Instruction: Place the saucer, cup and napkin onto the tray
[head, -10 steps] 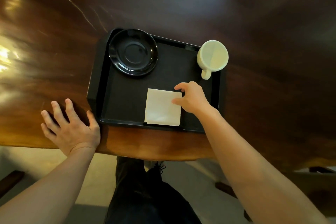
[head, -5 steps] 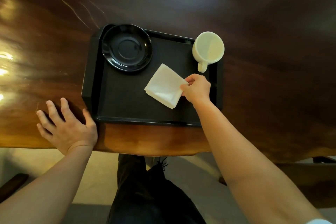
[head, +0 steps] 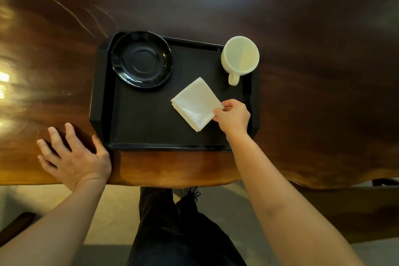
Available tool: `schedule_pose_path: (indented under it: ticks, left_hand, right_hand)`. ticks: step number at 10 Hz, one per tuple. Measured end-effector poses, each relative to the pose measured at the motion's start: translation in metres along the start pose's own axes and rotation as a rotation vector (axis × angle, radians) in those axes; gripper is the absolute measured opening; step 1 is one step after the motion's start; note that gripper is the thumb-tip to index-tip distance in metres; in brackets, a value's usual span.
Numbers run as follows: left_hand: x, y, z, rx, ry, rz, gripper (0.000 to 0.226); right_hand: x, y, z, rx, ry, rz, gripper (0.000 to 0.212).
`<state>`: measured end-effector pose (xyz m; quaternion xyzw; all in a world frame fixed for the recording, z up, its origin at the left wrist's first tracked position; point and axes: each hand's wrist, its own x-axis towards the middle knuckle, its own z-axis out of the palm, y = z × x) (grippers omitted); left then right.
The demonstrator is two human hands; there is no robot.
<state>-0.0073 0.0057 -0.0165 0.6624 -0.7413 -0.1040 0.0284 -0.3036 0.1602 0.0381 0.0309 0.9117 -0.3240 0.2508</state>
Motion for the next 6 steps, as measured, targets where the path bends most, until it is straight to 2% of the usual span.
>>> schedule_pose_path:
  ticks: [2, 3, 5, 6]
  left_hand:
    - [0.0, 0.002, -0.005, 0.021, -0.045, -0.003, 0.066]
    - [0.003, 0.008, -0.019, 0.031, -0.141, -0.015, 0.067]
    - [0.008, 0.021, -0.082, -0.035, -0.298, 0.003, 0.053]
    - [-0.017, 0.047, -0.117, -0.067, -0.365, 0.123, 0.048]
  right_hand:
    - [-0.001, 0.003, -0.009, -0.027, -0.047, 0.025, 0.036]
    - [-0.012, 0.001, -0.023, 0.017, -0.088, 0.035, 0.036]
    - [-0.047, -0.015, -0.059, -0.185, -0.178, -0.156, 0.009]
    - [-0.071, -0.026, -0.081, -0.276, -0.266, -0.256, 0.021]
